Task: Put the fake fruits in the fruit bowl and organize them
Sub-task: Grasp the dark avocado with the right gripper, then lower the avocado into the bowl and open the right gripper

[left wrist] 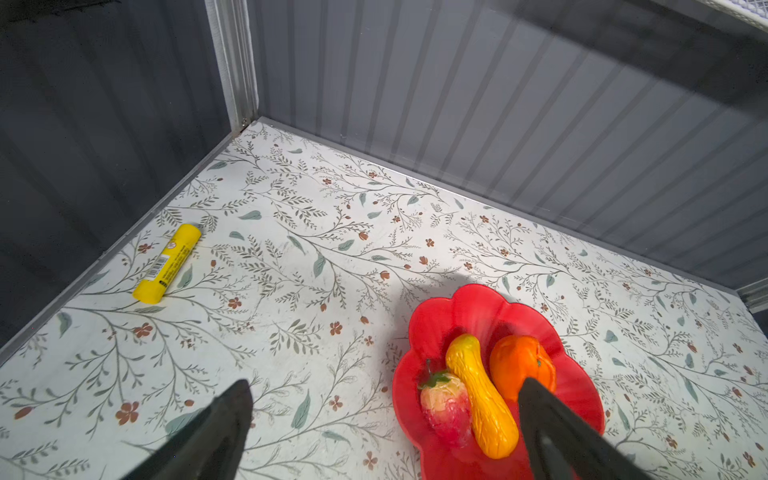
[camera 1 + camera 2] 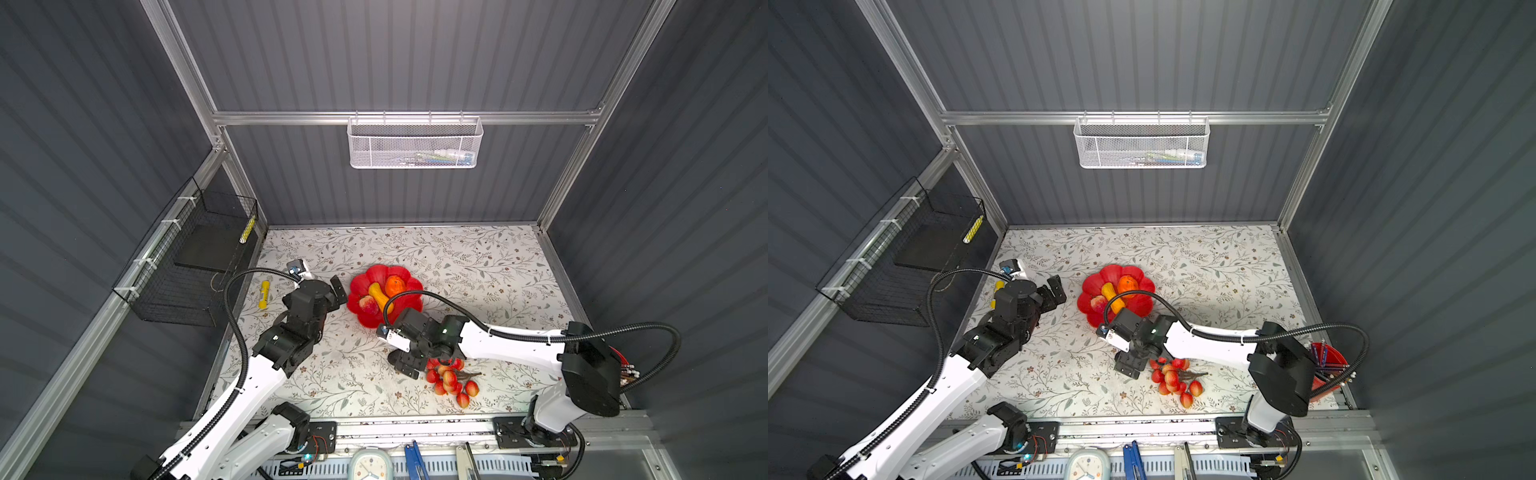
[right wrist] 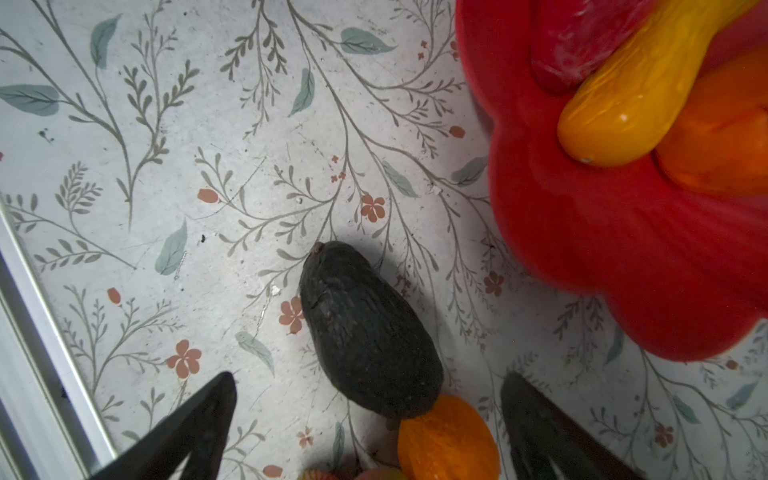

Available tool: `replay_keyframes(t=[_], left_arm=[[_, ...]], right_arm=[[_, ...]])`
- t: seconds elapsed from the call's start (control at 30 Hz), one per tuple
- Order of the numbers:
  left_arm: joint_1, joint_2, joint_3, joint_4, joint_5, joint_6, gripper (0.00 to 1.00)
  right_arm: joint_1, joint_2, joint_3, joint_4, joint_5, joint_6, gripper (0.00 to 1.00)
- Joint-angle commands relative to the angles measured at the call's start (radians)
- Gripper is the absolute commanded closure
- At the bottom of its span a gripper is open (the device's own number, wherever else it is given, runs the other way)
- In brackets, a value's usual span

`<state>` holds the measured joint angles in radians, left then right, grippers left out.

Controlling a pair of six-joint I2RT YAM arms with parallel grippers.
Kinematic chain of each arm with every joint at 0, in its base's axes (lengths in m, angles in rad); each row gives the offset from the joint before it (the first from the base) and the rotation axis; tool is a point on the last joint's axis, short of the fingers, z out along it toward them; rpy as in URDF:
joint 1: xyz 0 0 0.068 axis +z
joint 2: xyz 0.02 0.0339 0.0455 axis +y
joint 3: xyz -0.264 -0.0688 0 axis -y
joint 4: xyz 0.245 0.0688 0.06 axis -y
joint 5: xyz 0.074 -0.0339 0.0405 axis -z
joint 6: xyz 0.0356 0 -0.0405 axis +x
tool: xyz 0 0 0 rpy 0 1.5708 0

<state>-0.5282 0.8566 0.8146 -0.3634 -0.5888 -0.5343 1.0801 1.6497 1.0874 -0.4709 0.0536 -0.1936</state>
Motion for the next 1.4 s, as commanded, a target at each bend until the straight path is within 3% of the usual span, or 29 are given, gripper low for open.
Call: replay_keyframes(t=[0.0,0.17,0.33,0.43,0.6,0.7,1.0,1.17,1.37], left_arm=[[0.004,-0.049,-0.010,-0.072,-0.047,-0.016,0.00],[0.004,-0.102,-0.018,-0.125,-0.068,-0.029,0.00],[0.005,-0.151,-0.022,-0.180,-0.083,-0.045,0.00],[0.005,-0.179,-0.029,-0.209,-0.098,-0.057,0.00],[0.004,-0.217,-0.035,-0.238,-0.114,-0.072,0.00],[0.004,-0.230,-0.037,-0.249,-0.124,-0.079,0.00],[0.004,-0.252,-0.044,-0.253,-0.128,-0.082,0.00],[0.004,-0.279,-0.054,-0.259,-0.121,-0.090,0.00],[0.004,-0.317,-0.054,-0.273,-0.087,-0.075,0.00]], right_arm=[[0.007,0.045,0.035,-0.011,0.009,-0.040,0.03],[0.009,0.105,0.054,0.002,0.009,-0.057,0.06],[0.008,0.153,0.071,0.006,0.019,-0.057,0.18],[0.008,0.157,0.069,0.027,0.025,-0.052,0.31],[0.009,0.143,0.065,0.049,0.047,-0.046,0.62],[0.010,0.100,0.053,0.061,0.042,-0.031,0.71],[-0.037,-0.123,0.084,0.025,0.024,-0.033,0.74],[-0.089,-0.019,0.190,0.042,0.051,-0.143,0.74],[-0.146,0.127,0.279,0.117,-0.019,-0.245,0.72]])
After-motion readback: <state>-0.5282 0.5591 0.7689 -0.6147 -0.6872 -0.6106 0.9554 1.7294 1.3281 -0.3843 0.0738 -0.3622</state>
